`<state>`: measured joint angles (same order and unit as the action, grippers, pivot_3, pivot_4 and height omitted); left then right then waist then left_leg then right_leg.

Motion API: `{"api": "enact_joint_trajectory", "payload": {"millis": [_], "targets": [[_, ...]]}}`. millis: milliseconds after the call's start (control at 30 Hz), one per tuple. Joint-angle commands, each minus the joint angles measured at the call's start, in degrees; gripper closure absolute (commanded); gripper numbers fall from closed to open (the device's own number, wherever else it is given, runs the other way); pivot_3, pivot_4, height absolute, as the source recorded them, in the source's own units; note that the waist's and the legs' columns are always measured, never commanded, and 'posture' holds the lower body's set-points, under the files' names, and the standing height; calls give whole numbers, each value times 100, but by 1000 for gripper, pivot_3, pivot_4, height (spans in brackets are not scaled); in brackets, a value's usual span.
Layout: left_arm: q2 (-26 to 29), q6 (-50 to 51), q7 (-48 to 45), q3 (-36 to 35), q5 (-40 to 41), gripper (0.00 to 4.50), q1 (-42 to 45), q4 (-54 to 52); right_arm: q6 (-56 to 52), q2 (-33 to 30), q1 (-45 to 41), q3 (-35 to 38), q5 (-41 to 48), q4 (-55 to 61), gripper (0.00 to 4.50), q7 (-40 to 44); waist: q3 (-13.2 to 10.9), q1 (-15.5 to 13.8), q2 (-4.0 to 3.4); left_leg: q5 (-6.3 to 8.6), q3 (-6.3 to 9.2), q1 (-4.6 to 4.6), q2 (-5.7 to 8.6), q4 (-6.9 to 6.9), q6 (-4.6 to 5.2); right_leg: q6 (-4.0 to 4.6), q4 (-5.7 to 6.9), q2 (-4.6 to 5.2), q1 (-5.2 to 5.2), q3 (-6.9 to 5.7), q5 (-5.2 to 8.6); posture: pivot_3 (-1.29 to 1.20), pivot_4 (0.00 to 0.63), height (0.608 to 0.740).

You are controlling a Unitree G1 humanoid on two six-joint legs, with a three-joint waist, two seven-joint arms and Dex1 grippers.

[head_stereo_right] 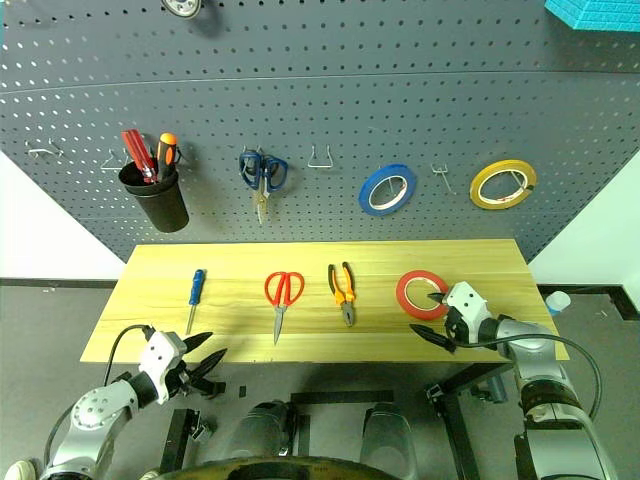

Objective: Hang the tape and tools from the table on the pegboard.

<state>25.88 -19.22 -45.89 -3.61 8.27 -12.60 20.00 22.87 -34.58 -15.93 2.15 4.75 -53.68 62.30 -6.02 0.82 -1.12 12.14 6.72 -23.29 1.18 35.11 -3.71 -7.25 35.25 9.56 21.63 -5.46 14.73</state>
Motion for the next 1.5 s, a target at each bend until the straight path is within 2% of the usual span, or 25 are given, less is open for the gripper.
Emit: {"api": "enact_joint_trajectory", "payload": {"millis": [33, 967, 1067, 1267, 1500], "targets": [[52, 36, 19, -54, 123, 1996, -10, -240, 61, -33, -20, 5, 14, 162, 0, -12, 0, 0, 0, 0, 0, 0, 0, 0, 0, 0, 0, 0, 0, 0, 0, -18, 69, 740], [55, 738, 63, -39, 276, 1996, -124, -963, 95, 9, -34, -25, -5, 147, 0, -86, 0, 2, 0, -1, -3, 2, 0, 1, 1, -2, 1, -1, 0, 4, -1, -18, 66, 740], [44, 854, 85, -36, 311, 1996, -87, -1015, 150, 14, -74, -71, -114, 140, 0, -290, 0, 1, 0, -1, -3, 2, 0, 1, 1, -1, 2, -1, 0, 5, -1, -17, 66, 740], [-175, 1178, 235, 246, 177, 1996, 317, -987, -6, 50, -316, -401, -580, 102, 0, -825, 0, 0, 1, -1, -5, 4, 0, 4, 1, -1, 6, -1, -1, 9, -1, -14, 67, 740], [-437, 1430, -98, 623, 276, 1996, 1206, -447, -954, 295, -866, -658, -899, -176, 0, -1314, 1, 11, 3, -3, -5, 16, 0, 6, 3, -20, 17, -7, -8, 13, -13, -16, 65, 740]]}}
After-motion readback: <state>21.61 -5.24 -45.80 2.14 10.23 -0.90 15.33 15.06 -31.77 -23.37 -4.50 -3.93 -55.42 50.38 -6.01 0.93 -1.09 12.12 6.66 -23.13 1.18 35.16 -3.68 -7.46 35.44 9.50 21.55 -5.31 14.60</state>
